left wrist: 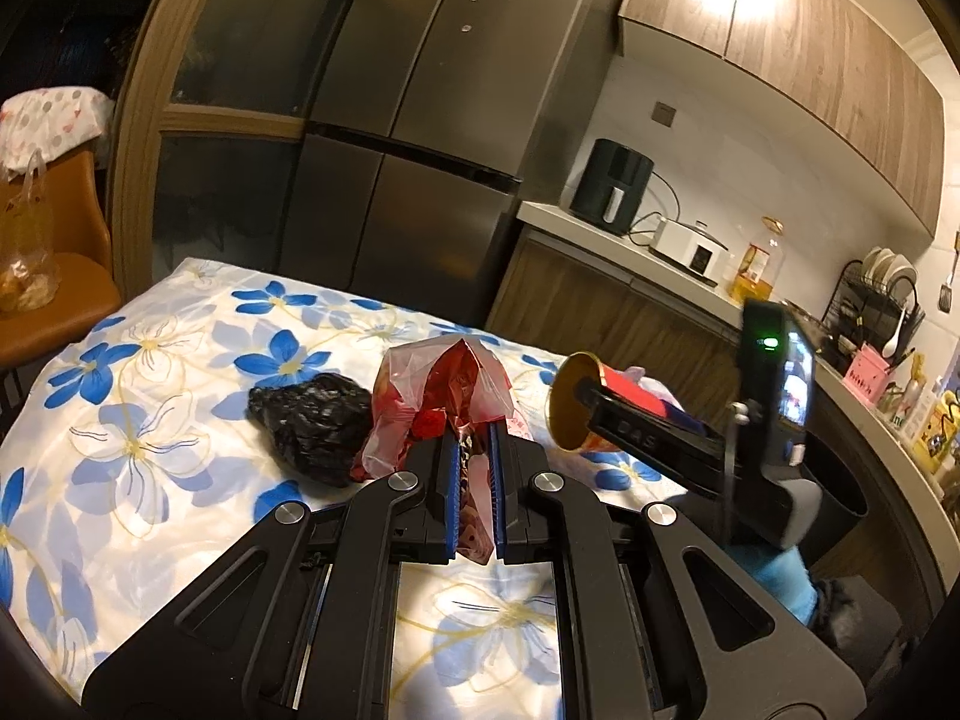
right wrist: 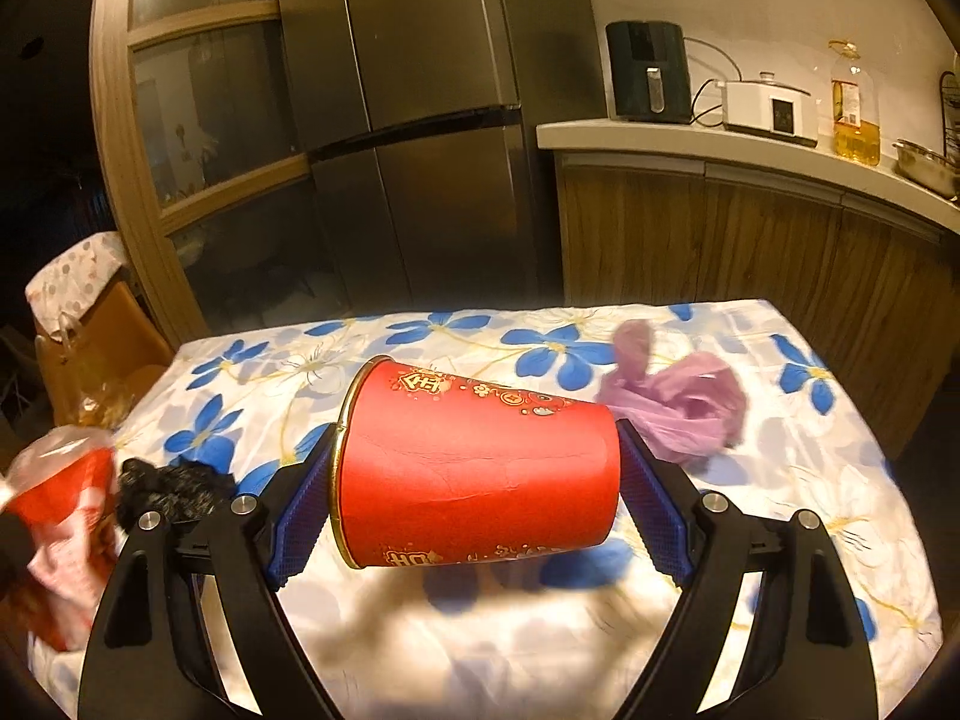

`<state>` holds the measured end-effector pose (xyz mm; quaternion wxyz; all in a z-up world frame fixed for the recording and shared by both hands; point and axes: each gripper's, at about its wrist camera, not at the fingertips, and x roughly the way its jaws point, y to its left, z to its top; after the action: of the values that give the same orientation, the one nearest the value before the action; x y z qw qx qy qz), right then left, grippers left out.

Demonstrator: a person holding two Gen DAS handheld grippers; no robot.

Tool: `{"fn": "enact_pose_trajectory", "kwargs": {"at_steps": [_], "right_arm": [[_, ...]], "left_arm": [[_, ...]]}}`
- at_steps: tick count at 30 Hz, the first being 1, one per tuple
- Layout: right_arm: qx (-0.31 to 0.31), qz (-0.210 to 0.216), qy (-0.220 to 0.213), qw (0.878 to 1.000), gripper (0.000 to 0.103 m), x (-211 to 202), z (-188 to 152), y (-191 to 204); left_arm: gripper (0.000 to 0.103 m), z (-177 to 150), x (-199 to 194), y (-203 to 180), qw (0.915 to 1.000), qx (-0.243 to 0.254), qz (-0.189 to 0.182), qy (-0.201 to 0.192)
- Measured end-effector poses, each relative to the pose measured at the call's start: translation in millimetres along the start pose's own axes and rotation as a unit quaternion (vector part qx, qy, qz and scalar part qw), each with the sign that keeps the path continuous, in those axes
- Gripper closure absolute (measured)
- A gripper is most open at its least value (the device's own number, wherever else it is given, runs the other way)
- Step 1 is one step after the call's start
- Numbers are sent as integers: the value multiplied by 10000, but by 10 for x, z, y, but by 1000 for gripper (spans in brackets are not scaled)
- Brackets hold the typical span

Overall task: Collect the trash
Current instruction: 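Carry the snack bag and red cup with both tools over the black bin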

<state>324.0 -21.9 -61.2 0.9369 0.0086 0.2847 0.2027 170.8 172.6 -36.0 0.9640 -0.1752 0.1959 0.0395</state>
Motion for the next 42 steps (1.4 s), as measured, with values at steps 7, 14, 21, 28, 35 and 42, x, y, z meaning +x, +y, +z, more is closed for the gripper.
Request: {"fn": "enact_pose_trajectory", "kwargs": {"at_steps": [7, 14, 21, 28, 35, 42], "right_arm": [[97, -98, -274, 9995, 20, -533, -50, -343], [269, -354, -536, 9976, 20, -1032, -108, -812], [515, -787, -812, 9922, 20, -1511, -164, -1384], [788, -1353, -1037, 9822, 20, -1848, -207, -1980], [1025, -1909, -1295, 9676, 20, -2140, -219, -2530], [1327, -2274, -1586, 9516, 20, -2334, -219, -3042]], "left_arm": [[96, -53, 23, -389, 9995, 271, -157, 47], [96, -122, 82, -968, 9972, 577, -476, 92], [96, -243, 189, -1671, 9913, 966, -876, 174], [96, -354, 374, -2453, 9793, 1385, -1455, 260], [96, -444, 592, -3240, 9641, 1696, -2023, 283], [96, -549, 790, -3936, 9454, 2010, -2562, 131]]}}
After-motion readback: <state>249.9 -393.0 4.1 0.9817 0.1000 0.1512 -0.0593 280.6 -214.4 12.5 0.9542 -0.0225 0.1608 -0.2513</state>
